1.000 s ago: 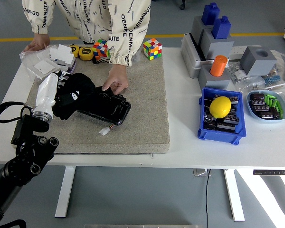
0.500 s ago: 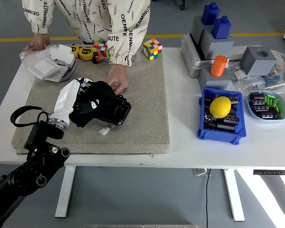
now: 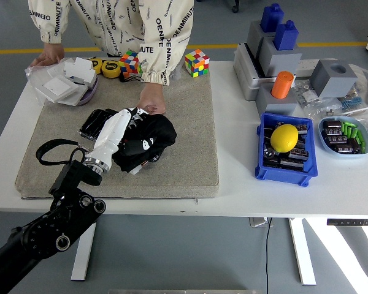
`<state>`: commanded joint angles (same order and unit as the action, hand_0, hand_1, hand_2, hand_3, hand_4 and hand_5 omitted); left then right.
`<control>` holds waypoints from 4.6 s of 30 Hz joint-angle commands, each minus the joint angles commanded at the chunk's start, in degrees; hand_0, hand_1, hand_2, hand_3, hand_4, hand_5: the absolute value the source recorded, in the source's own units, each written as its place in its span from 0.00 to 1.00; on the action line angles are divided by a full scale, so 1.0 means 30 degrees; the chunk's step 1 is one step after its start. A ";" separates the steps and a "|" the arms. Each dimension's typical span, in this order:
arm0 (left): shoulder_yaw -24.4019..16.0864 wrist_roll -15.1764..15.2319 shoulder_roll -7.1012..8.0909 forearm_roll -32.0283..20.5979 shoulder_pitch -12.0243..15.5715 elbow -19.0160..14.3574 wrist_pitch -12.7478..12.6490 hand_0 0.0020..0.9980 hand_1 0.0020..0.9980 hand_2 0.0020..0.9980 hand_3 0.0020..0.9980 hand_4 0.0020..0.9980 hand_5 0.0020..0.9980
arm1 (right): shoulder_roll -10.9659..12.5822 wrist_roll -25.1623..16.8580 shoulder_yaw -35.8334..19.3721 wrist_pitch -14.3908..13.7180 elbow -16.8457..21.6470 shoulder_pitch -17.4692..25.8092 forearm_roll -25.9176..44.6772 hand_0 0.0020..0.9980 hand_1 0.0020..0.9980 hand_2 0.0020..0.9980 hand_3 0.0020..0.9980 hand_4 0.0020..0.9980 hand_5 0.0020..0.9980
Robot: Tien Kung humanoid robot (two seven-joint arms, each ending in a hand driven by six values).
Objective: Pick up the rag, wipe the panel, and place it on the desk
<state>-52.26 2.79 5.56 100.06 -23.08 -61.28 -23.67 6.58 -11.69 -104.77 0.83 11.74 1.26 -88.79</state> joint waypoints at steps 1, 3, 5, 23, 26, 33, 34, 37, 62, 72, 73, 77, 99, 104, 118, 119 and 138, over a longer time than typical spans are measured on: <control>0.0101 -0.0002 0.0003 -0.0038 0.0001 -0.0043 -0.0007 0.28 0.27 0.30 0.55 0.68 0.00 | -0.0010 -0.0002 -0.0023 -0.0001 -0.0002 0.0000 -0.0007 0.54 0.56 0.49 0.52 0.89 0.35; 0.0152 0.0017 -0.0019 -0.0080 -0.0005 -0.0013 -0.0033 0.27 0.26 0.30 0.55 0.68 0.00 | -0.0017 0.0002 -0.0033 -0.0004 -0.0008 -0.0003 -0.0018 0.54 0.56 0.49 0.52 0.89 0.35; 0.0031 0.0042 -0.0056 -0.0068 -0.0062 0.0215 -0.0068 0.27 0.26 0.30 0.55 0.68 0.00 | -0.0021 0.0003 -0.0009 -0.0005 -0.0006 -0.0004 0.0005 0.54 0.56 0.49 0.52 0.89 0.35; -0.3143 0.0915 -0.0227 -0.0248 -0.0486 0.3098 -0.0688 0.27 0.26 0.30 0.55 0.68 0.00 | 0.0052 -0.0005 0.0201 -0.0031 -0.0007 -0.0045 0.0117 0.54 0.56 0.50 0.52 0.89 0.35; -0.3860 0.1003 -0.0270 -0.0096 -0.0622 0.3723 -0.0743 0.27 0.26 0.30 0.55 0.68 0.00 | 0.0063 -0.0002 0.0213 -0.0033 -0.0010 -0.0035 0.0114 0.54 0.56 0.50 0.52 0.90 0.36; -0.5611 0.1376 -0.0214 0.0119 -0.1212 0.5743 -0.0866 0.27 0.26 0.30 0.55 0.68 0.00 | 0.0152 -0.0029 0.0349 -0.0049 -0.0006 -0.0023 0.0177 0.54 0.56 0.50 0.52 0.90 0.36; -0.5894 0.1409 -0.0197 0.0210 -0.1332 0.6052 -0.0902 0.27 0.26 0.30 0.55 0.68 0.00 | 0.0161 -0.0032 0.0369 -0.0049 -0.0003 -0.0033 0.0192 0.54 0.56 0.50 0.52 0.90 0.36; -0.6462 0.1490 -0.0183 0.0419 -0.1544 0.6692 -0.0954 0.27 0.26 0.30 0.55 0.68 0.00 | 0.0157 -0.0040 0.0338 -0.0059 -0.0006 -0.0026 0.0185 0.54 0.56 0.50 0.52 0.90 0.36; -0.6229 0.1807 0.0018 0.0115 -0.1183 0.6273 -0.1367 0.27 0.26 0.30 0.55 0.68 0.00 | 0.0087 -0.0078 0.0306 -0.0056 0.0065 0.0020 0.0234 0.54 0.56 0.49 0.52 0.89 0.36; -0.3698 0.1494 0.0265 -0.0853 -0.0674 0.4523 -0.1283 0.27 0.26 0.30 0.55 0.68 0.00 | 0.0075 -0.0090 0.0231 -0.0058 0.0063 0.0030 0.0184 0.54 0.56 0.49 0.52 0.89 0.36; -0.3323 0.1434 0.0309 -0.0977 -0.0626 0.4211 -0.1276 0.27 0.26 0.30 0.55 0.68 0.00 | 0.0077 -0.0094 0.0209 -0.0060 0.0062 0.0032 0.0176 0.54 0.56 0.49 0.52 0.89 0.36; -0.1833 0.1304 0.0496 -0.1572 -0.0473 0.3001 -0.1298 0.27 0.26 0.30 0.55 0.68 0.00 | 0.0091 -0.0093 0.0239 -0.0061 0.0064 0.0038 0.0184 0.54 0.56 0.49 0.52 0.89 0.35; 0.2152 0.1003 0.0287 -0.2434 -0.0296 0.0763 -0.1249 0.27 0.26 0.30 0.55 0.68 0.00 | 0.0084 -0.0098 0.0387 -0.0062 0.0083 0.0056 0.0236 0.54 0.56 0.49 0.52 0.89 0.35; 0.1482 0.1173 0.0301 -0.2287 -0.0280 0.1244 -0.1356 0.27 0.26 0.30 0.55 0.68 0.00 | 0.0078 -0.0107 0.0347 -0.0070 0.0080 0.0061 0.0211 0.54 0.56 0.49 0.52 0.89 0.35; -0.1330 0.1657 0.0210 -0.1809 -0.0379 0.3065 -0.1757 0.27 0.26 0.30 0.55 0.68 0.00 | 0.0089 -0.0111 0.0422 -0.0072 0.0093 0.0033 0.0248 0.54 0.56 0.49 0.52 0.89 0.35; -0.1549 0.1701 0.0184 -0.1748 -0.0428 0.3275 -0.1785 0.27 0.26 0.30 0.55 0.68 0.00 | 0.0090 -0.0108 0.0423 -0.0070 0.0091 0.0030 0.0260 0.54 0.56 0.49 0.52 0.89 0.35; -0.7120 0.2067 -0.0442 0.0165 -0.1595 0.7356 -0.2344 0.27 0.26 0.30 0.55 0.68 0.00 | 0.0097 -0.0125 0.0477 -0.0106 0.0078 0.0004 0.0300 0.54 0.56 0.49 0.52 0.89 0.35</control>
<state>-73.62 9.00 4.24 100.56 -27.87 -39.21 -30.70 6.87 -12.06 -103.34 0.52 11.97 1.27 -87.89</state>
